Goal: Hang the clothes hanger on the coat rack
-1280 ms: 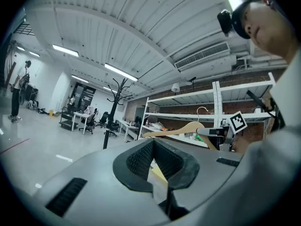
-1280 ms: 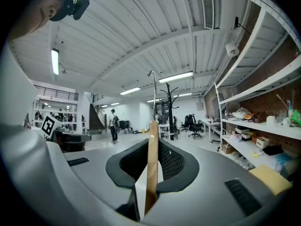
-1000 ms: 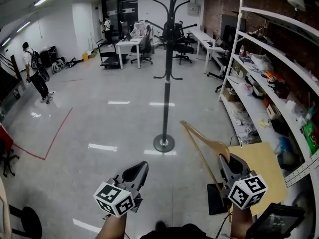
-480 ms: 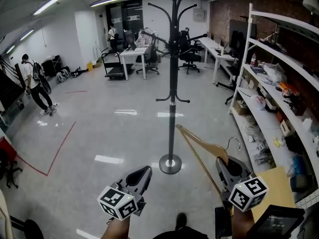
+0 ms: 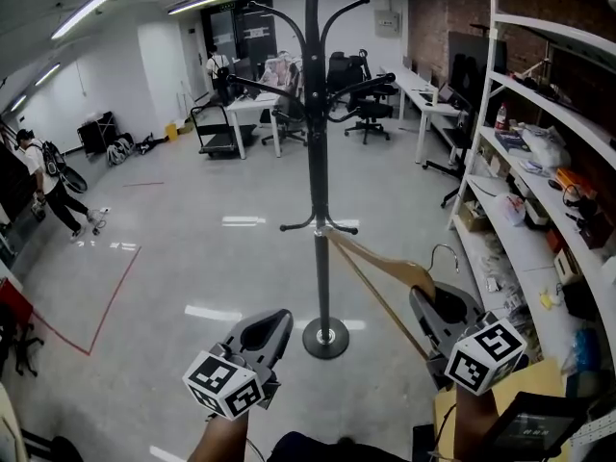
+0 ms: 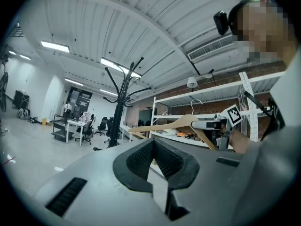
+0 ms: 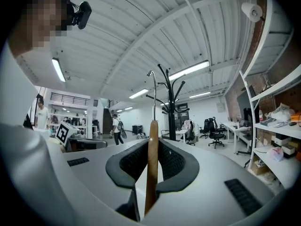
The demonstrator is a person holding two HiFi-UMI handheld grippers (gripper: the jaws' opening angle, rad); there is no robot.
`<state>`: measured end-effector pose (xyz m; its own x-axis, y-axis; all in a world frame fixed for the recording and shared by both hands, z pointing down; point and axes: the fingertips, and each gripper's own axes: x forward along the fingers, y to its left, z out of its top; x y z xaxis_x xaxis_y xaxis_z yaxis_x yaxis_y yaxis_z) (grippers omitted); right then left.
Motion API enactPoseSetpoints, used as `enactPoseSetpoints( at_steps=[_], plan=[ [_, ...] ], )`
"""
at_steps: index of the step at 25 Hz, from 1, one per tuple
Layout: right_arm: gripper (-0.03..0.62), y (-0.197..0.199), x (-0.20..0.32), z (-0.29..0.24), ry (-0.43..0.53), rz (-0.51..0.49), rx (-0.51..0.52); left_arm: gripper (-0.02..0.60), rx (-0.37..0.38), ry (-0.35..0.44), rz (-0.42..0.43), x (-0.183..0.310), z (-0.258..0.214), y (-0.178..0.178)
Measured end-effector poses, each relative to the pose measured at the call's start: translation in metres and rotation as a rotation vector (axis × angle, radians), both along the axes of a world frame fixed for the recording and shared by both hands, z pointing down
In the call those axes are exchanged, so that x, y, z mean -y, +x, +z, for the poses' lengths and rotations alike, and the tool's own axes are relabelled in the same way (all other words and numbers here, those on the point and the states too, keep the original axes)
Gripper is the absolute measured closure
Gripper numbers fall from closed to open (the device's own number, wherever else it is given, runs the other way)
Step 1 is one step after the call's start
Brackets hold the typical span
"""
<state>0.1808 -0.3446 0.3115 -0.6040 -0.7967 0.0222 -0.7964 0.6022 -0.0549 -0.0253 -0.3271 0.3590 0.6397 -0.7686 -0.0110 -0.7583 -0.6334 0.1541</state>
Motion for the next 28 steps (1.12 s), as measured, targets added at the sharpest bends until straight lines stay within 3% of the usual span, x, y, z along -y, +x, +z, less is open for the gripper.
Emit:
enactPoseSetpoints(
  at_steps=[6, 18, 28],
  plan=[
    [0.537, -0.022, 0.061, -0.015, 0.014, -0.078, -0.007, 0.581, -0.011, 0.025, 0.015, 0.064, -0.009, -0.010],
    [0.537, -0.117, 0.163, -0.049, 0.035, -0.339, -0.054, 0.581, -0.016, 0.092, 0.076, 0.185, -0.027, -0.068],
    [0.537, -0.157, 0.219, -0.048, -0.025, -0.605, -0.118, 0.580, 0.016, 0.106, 0.098, 0.216, -0.038, -0.048]
  ],
)
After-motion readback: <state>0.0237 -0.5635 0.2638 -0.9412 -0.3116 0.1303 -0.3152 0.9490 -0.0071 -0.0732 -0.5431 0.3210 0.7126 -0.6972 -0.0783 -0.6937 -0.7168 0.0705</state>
